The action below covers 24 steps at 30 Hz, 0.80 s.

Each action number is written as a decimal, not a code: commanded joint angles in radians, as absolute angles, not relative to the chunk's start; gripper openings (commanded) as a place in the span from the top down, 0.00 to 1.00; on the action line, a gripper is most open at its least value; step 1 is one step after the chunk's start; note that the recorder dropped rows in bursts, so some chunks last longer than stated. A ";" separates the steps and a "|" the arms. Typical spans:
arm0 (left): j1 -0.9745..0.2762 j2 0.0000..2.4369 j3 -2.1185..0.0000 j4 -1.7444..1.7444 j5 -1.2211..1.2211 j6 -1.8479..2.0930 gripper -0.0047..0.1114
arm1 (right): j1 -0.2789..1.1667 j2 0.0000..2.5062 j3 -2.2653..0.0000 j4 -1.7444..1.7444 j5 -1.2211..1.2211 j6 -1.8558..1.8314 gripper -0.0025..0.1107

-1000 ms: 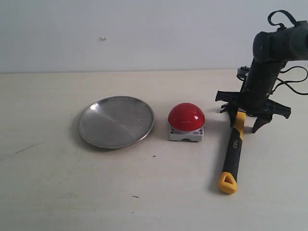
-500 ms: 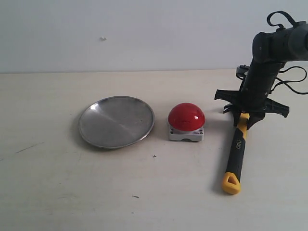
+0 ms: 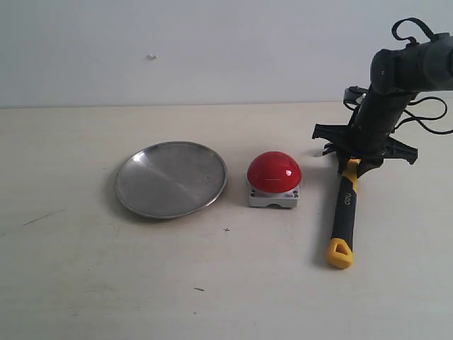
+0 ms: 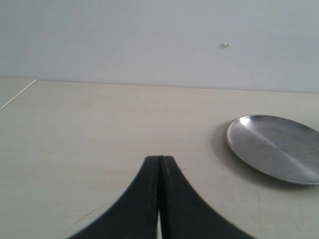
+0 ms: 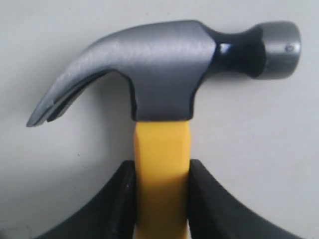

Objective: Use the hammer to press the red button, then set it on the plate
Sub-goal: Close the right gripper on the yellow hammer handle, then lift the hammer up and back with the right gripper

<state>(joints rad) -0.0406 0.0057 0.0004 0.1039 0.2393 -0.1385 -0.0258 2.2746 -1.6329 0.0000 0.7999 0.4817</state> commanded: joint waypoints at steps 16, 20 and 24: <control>-0.049 0.000 0.000 0.104 0.242 -0.135 0.96 | -0.029 2.087 -1.634 -0.076 0.715 0.380 0.98; -0.049 0.000 0.000 0.104 0.242 -0.135 0.96 | -0.029 2.018 -1.634 -0.076 0.774 0.316 0.98; -0.049 0.000 0.000 0.104 0.242 -0.135 0.96 | -0.029 1.941 -1.632 -0.046 0.809 0.265 0.98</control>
<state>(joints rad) -0.0406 0.0057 0.0004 0.1039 0.2393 -0.1385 -0.0258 2.0092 -1.6309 -0.0657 0.8109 0.3114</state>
